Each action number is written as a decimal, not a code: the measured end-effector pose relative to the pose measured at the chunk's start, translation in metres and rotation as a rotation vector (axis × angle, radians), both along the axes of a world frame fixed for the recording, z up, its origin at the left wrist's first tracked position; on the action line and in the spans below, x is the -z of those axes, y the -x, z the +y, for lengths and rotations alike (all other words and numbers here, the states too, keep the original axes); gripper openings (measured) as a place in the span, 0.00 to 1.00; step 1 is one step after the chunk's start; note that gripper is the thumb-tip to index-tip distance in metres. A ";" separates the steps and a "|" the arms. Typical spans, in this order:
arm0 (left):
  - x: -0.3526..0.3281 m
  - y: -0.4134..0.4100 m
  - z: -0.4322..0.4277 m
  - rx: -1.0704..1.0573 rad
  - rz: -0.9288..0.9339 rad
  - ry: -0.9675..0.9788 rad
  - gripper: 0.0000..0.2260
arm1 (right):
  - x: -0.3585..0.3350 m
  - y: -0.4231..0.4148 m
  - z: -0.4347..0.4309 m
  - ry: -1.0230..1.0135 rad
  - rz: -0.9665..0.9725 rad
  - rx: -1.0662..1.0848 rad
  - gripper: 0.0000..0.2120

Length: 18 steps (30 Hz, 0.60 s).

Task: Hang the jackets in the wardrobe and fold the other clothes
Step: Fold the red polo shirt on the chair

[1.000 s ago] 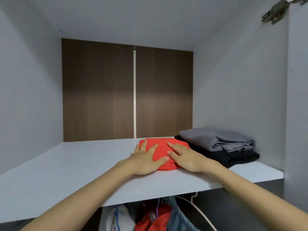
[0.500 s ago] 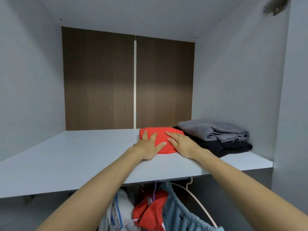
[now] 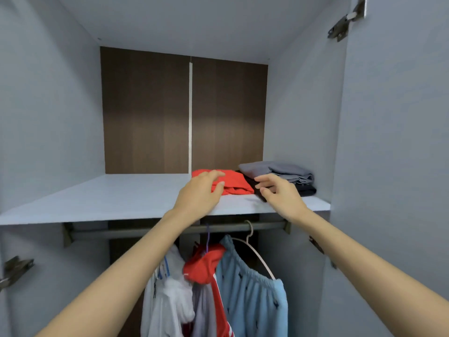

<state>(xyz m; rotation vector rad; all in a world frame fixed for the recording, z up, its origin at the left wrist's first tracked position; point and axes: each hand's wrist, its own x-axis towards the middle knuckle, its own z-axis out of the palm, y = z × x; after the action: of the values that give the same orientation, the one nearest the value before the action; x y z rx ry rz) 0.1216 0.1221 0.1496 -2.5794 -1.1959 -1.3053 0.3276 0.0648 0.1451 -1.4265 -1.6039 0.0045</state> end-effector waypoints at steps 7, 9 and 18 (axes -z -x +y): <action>0.041 -0.014 -0.127 0.103 -0.111 0.109 0.15 | 0.051 -0.018 -0.135 0.058 0.114 -0.007 0.10; 0.052 -0.019 -0.161 0.103 -0.092 0.137 0.15 | 0.061 -0.021 -0.173 0.084 0.109 0.001 0.10; 0.086 -0.037 -0.274 0.236 -0.108 0.198 0.16 | 0.084 -0.013 -0.315 0.106 0.149 0.039 0.10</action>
<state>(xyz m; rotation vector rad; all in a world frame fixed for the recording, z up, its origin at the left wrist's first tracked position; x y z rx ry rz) 0.1584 -0.1518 0.0638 -2.9017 -1.1159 -1.4537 0.3401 -0.2506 0.0608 -1.5019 -1.4722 0.1712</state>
